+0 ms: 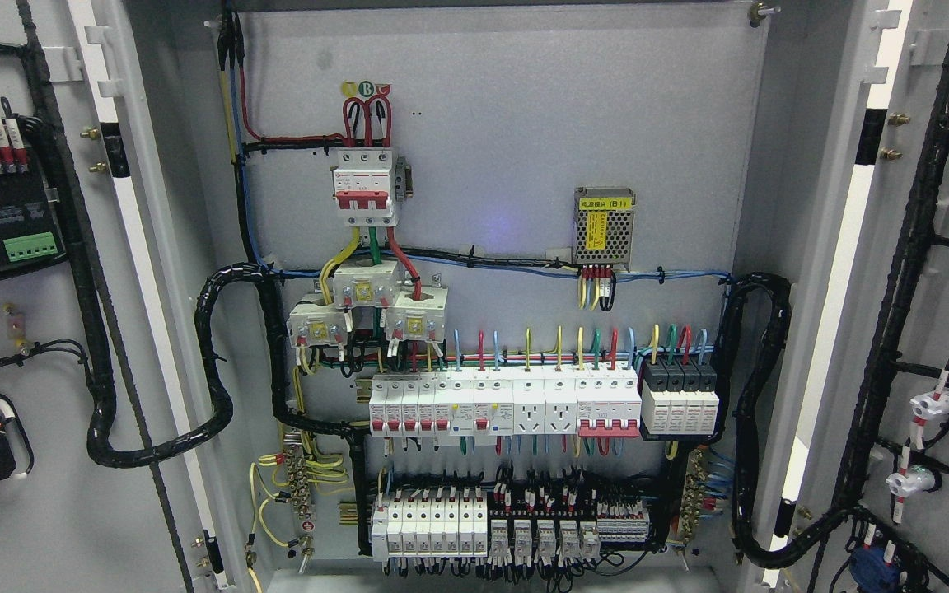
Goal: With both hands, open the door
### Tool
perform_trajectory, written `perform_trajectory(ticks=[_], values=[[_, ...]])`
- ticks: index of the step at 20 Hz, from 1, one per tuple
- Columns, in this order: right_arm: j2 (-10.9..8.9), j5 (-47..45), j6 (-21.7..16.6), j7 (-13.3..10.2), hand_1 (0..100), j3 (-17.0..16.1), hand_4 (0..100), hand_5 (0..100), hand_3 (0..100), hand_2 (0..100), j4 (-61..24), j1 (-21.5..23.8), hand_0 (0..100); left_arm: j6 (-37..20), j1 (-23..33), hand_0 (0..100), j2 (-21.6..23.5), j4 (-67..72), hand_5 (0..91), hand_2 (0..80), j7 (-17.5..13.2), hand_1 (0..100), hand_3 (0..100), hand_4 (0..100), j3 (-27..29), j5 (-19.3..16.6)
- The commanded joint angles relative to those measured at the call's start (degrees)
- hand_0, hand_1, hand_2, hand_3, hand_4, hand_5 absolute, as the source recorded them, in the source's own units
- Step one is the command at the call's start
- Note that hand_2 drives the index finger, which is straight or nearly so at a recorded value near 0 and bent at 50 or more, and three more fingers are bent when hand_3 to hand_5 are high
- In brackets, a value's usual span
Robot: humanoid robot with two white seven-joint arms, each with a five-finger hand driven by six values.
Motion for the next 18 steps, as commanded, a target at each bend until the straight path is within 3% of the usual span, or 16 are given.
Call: perform_trajectory(ticks=[1, 5, 10, 18], values=[[6.28, 1.2, 3.6, -1.8, 0, 0.3, 0, 0, 0, 0, 25.1, -7.6, 0, 1.8, -5.3, 0, -3.9, 17.1, 0.0, 0.0, 0.3, 0, 0, 4, 0.2, 0.0], [6.54, 4.5, 13.1, -4.3, 0, 0.2, 0, 0, 0, 0, 25.4, -9.3, 0, 7.5, -6.2, 0, -4.1, 19.0, 0.0, 0.0, 0.3, 0, 0, 4, 1.5, 0.0], [7.33, 8.4, 19.8, -10.2, 0, 0.2, 0, 0, 0, 0, 25.5, -11.5, 0, 16.4, -6.3, 0, -4.3, 19.1, 0.0, 0.0, 0.3, 0, 0, 4, 2.9, -0.1], [7.42, 8.7, 29.5, -14.3, 0, 0.2, 0, 0, 0, 0, 26.5, -16.0, 0, 28.7, -6.3, 0, -4.4, 19.0, 0.0, 0.0, 0.3, 0, 0, 4, 4.0, -0.1]])
